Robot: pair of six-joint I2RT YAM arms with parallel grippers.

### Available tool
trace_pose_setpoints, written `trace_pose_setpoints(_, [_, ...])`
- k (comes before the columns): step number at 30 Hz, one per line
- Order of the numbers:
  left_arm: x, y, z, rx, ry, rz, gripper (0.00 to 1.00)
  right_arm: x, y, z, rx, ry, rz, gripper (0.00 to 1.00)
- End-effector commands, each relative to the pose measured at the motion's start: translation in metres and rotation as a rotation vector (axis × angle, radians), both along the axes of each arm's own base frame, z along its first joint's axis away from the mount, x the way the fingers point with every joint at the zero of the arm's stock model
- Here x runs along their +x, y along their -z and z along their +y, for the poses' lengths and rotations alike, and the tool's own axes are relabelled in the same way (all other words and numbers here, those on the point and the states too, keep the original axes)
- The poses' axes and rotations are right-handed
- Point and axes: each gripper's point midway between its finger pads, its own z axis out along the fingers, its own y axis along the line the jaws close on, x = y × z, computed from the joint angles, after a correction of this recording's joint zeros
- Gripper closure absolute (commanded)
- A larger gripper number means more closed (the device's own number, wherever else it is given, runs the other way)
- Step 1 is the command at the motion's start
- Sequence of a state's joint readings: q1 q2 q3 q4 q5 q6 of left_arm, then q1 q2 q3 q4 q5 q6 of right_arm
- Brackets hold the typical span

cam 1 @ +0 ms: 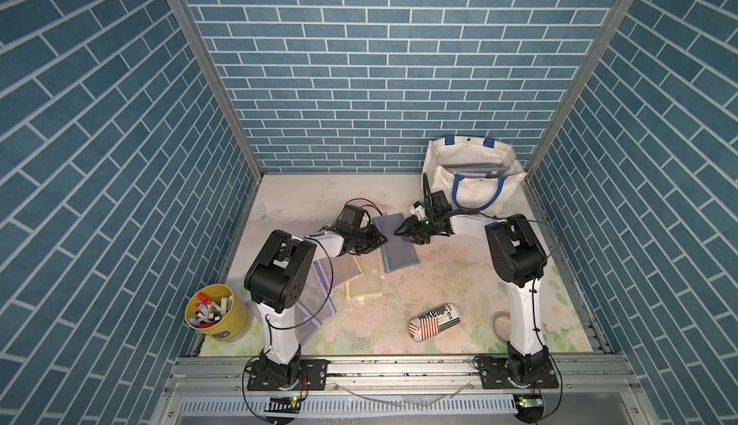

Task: Put the pencil pouch into the canvas bag
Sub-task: Pick up the pencil pouch from the center of the board.

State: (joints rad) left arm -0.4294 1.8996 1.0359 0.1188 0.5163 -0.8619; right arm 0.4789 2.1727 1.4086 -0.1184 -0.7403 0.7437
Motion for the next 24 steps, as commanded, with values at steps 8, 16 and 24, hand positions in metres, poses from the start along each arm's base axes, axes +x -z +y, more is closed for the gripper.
trace_pose_setpoints(8, [-0.004,-0.024,-0.004,0.031,0.032,-0.057,0.70,-0.013,-0.037,-0.002,0.035,0.019,-0.022,1.00])
trace_pose_setpoints(16, [-0.022,-0.066,0.025,0.158,0.032,-0.145,0.30,-0.022,-0.134,-0.020,0.065,0.085,-0.193,1.00])
trace_pose_setpoints(24, [-0.044,-0.090,0.039,0.253,0.065,-0.211,0.04,0.011,-0.253,-0.049,0.013,0.268,-0.414,1.00])
